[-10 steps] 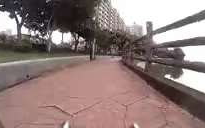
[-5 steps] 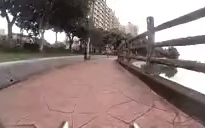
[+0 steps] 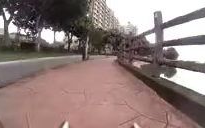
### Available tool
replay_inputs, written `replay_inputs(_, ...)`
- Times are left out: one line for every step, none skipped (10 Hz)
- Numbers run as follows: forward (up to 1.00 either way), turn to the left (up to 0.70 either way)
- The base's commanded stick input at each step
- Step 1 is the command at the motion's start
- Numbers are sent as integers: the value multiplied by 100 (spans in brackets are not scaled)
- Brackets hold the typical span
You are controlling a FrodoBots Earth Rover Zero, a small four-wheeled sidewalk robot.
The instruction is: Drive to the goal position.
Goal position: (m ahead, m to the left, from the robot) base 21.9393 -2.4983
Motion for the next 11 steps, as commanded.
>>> replay_inputs(70, 0)
replay_inputs(70, 0)
replay_inputs(70, 0)
replay_inputs(70, 0)
replay_inputs(70, 0)
replay_inputs(70, 0)
replay_inputs(70, 0)
replay_inputs(70, 0)
replay_inputs(70, 0)
replay_inputs(70, 0)
replay_inputs(70, 0)
